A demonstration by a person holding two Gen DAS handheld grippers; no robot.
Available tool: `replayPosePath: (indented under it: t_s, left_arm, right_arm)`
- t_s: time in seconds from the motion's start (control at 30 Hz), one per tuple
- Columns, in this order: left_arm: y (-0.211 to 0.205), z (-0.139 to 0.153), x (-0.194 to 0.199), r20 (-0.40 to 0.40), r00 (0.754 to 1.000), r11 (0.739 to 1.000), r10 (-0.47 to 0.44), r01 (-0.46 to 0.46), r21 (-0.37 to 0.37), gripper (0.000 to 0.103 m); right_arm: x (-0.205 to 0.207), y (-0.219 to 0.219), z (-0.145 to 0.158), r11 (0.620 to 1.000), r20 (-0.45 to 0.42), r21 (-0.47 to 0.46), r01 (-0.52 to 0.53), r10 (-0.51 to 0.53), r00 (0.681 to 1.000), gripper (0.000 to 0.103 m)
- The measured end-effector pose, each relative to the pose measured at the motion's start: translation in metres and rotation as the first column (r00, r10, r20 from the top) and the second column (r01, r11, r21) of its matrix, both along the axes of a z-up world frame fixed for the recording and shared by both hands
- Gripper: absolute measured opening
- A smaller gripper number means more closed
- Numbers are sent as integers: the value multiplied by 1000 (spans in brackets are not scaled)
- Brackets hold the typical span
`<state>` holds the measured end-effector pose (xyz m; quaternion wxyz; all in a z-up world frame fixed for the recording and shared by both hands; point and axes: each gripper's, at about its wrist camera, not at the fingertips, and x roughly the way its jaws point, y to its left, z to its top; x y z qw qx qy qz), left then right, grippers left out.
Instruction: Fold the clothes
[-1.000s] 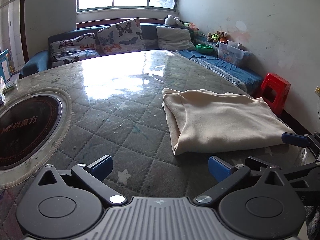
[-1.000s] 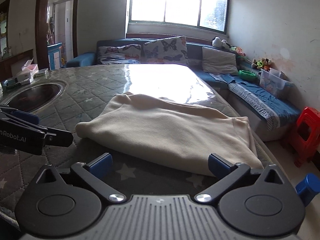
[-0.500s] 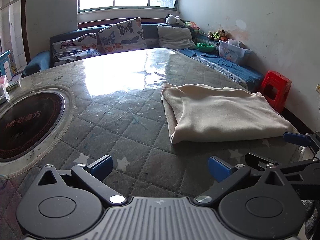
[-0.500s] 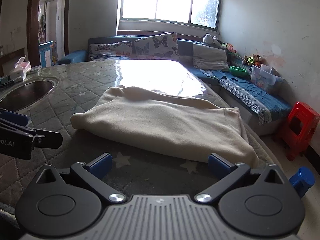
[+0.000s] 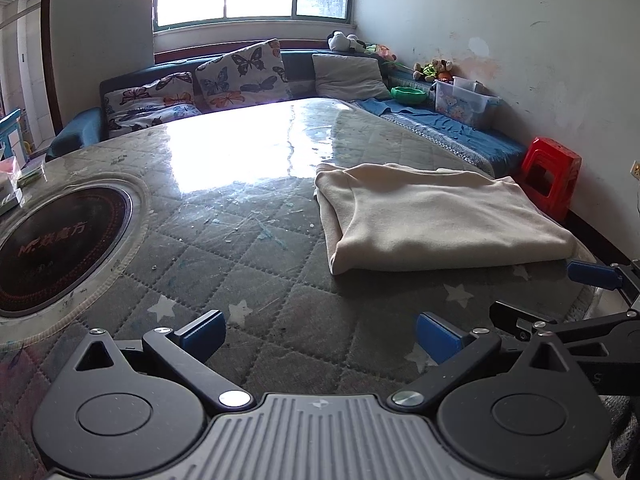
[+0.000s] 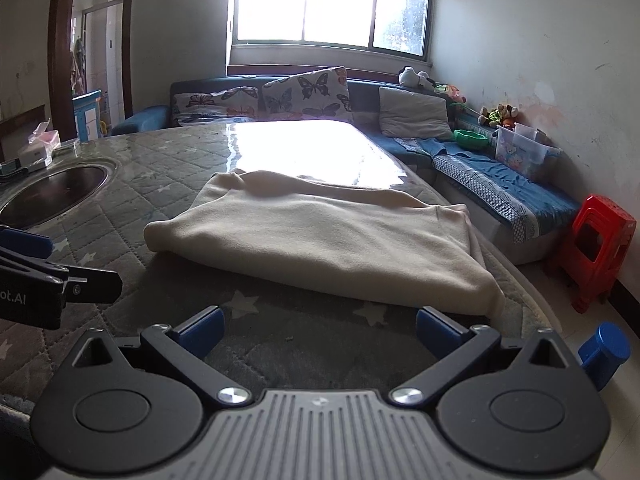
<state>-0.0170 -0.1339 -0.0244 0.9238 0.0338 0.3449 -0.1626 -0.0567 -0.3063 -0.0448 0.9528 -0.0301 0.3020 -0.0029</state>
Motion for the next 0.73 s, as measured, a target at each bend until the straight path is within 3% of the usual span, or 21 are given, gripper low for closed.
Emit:
replayPosePath:
  t_s: [0.73]
  left_arm:
    - [-2,4,-15,20,1000,1000,-22,23,-7,103]
  right_arm:
    - [-9,5,2,1000,11,24,-7,7,1000,103]
